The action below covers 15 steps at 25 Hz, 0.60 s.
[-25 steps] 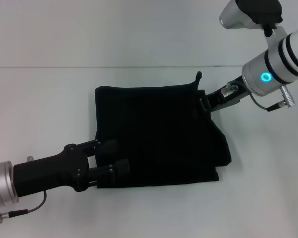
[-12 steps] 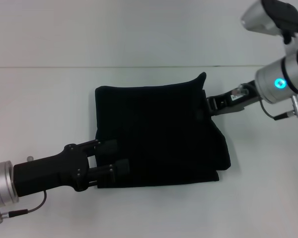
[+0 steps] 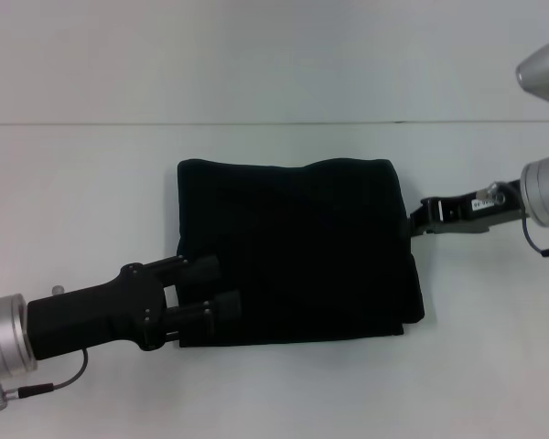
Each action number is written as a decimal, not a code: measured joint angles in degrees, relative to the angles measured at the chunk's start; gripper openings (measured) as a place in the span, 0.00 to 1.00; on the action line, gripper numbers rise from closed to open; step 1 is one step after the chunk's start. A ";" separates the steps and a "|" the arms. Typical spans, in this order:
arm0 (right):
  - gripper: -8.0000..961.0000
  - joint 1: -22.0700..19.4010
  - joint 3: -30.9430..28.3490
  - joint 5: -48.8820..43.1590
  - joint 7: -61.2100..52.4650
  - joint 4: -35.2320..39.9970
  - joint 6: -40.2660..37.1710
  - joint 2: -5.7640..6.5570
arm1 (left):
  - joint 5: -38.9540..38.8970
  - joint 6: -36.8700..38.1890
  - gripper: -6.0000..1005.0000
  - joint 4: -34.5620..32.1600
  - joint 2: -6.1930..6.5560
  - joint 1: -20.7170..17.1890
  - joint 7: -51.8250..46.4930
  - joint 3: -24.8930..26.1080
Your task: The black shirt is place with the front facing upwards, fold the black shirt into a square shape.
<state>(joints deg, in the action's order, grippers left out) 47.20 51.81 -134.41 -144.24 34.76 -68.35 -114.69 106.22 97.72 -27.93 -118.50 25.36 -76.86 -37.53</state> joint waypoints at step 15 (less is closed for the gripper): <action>0.09 -1.54 -5.55 1.57 5.36 -3.52 4.12 0.07 | 0.01 0.10 0.75 0.77 -0.14 0.08 -0.05 0.00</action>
<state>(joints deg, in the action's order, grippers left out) 45.66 46.26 -132.84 -138.88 31.25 -64.22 -114.61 106.23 97.82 -27.16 -118.64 25.44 -76.91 -37.53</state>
